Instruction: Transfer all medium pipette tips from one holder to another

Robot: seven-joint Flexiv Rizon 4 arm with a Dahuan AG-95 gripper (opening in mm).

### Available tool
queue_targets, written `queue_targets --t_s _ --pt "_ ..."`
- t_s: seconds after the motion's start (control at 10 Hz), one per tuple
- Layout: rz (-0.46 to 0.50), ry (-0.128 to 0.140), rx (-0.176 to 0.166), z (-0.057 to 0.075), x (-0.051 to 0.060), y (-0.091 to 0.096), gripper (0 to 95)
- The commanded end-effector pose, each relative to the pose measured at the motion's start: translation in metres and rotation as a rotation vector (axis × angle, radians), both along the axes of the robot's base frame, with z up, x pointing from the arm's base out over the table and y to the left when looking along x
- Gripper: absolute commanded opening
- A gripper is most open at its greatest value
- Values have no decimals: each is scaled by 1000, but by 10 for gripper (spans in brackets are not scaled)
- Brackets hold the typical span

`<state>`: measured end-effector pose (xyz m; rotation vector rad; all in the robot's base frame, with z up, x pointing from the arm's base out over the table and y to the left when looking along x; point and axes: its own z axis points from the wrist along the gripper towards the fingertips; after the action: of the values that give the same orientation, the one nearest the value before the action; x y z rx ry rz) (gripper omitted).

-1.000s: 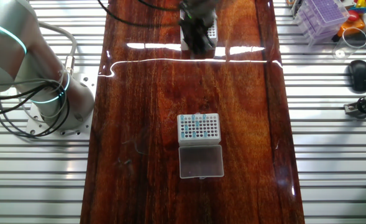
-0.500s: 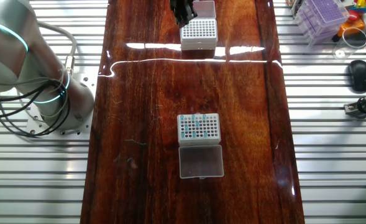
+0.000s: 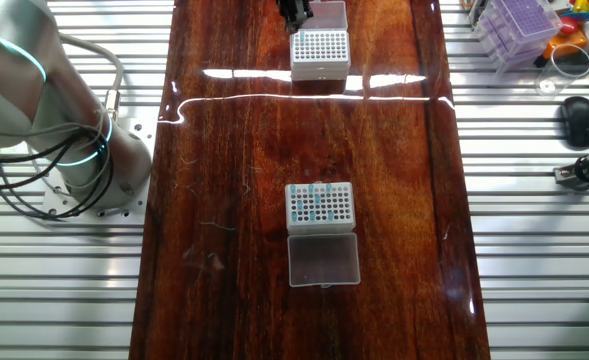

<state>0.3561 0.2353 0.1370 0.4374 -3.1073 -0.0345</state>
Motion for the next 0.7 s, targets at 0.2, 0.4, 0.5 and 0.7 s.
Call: queue_targets --t_s 0.2,0.4,0.5,0.7 --pt "93 7 11 -2 1 0 0" --pt "93 14 8 -1 5 2 0" --pt "85 15 8 0 8 3 0" --pt "80 11 11 -1 13 5 0"
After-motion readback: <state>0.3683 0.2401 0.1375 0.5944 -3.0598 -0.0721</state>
